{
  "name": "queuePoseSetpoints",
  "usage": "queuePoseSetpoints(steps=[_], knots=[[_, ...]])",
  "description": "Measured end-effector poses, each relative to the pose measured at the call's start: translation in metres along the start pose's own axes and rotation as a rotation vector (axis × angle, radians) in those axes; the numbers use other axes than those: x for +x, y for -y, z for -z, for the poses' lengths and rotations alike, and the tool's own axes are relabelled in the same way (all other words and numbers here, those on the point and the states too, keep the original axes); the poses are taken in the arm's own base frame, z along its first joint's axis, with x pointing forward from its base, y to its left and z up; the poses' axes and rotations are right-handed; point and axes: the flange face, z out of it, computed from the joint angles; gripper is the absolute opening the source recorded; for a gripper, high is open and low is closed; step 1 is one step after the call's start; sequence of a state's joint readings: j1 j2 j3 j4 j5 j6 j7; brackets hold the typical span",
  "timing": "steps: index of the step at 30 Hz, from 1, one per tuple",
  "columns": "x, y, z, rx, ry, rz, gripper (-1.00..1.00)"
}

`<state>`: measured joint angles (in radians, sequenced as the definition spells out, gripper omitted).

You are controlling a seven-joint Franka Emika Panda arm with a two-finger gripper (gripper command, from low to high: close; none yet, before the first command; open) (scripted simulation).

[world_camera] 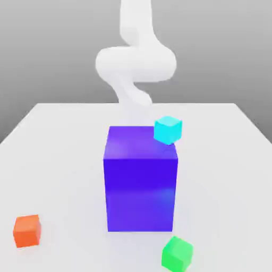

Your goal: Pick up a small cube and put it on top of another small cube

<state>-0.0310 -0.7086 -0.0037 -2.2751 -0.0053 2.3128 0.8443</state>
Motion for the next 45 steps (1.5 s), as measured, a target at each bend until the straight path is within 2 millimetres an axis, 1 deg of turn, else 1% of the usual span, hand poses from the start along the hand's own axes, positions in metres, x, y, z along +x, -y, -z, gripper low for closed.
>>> queuePoseSetpoints(steps=[5, 10, 15, 20, 25, 30, 34, 36, 38, 39, 44, 45], knots=[[0.033, -0.012, -0.075, -0.116, 0.032, -0.14, 0.0], [0.062, -0.039, -0.151, -0.227, 0.059, -0.281, 0.0], [0.086, -0.08, -0.226, -0.336, 0.084, -0.424, 0.0], [0.106, -0.142, -0.296, -0.448, 0.098, -0.582, 0.0], [0.108, -0.204, -0.366, -0.553, 0.121, -0.721, 0.0], [0.101, -0.28, -0.427, -0.66, 0.137, -0.87, 0.0], [0.086, -0.347, -0.471, -0.746, 0.149, -0.991, 0.0], [0.074, -0.369, -0.495, -0.762, 0.151, -1.012, 0.0], [0.059, -0.388, -0.519, -0.766, 0.151, -1.018, 0.0], [0.054, -0.393, -0.526, -0.766, 0.151, -1.019, -1.0], [0.055, -0.393, -0.526, -0.764, 0.151, -1.019, -1.0], [0.052, -0.396, -0.529, -0.765, 0.151, -1.019, -1.0]])
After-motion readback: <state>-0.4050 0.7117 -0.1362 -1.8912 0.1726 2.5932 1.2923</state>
